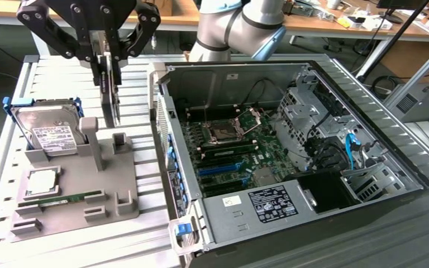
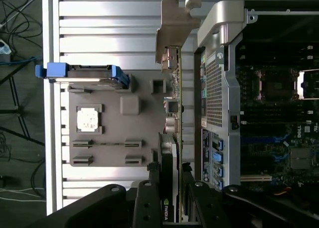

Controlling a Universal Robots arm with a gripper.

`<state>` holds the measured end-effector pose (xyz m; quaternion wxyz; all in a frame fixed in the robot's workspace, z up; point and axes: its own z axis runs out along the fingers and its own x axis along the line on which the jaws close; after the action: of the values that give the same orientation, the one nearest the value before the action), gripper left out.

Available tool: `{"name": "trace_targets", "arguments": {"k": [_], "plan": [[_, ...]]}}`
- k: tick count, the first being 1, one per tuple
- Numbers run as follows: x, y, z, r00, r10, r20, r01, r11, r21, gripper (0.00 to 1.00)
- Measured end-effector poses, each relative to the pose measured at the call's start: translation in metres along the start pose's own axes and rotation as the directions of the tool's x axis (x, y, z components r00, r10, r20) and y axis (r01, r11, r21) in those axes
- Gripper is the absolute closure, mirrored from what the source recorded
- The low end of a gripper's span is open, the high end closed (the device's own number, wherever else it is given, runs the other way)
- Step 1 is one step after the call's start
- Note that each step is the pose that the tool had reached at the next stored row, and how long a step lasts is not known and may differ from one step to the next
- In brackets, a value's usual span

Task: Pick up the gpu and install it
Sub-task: 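Pick up the gpu and move the gpu toward the slot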

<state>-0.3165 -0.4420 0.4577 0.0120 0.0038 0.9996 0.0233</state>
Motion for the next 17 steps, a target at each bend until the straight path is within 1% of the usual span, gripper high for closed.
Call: {"name": "trace_targets", "arguments": {"k": [3, 4, 17], "plan": [[-0.009, 0.0001, 0.0002, 1.0, 0.0, 0.0, 0.0, 1.0, 0.0001, 0.73], [-0.017, 0.0001, 0.0004, 1.0, 0.0, 0.0, 0.0, 1.0, 0.0, 0.73], [-0.077, 0.0005, 0.0019, 1.0, 0.0, 0.0, 0.0, 1.0, 0.0, 0.73]]}}
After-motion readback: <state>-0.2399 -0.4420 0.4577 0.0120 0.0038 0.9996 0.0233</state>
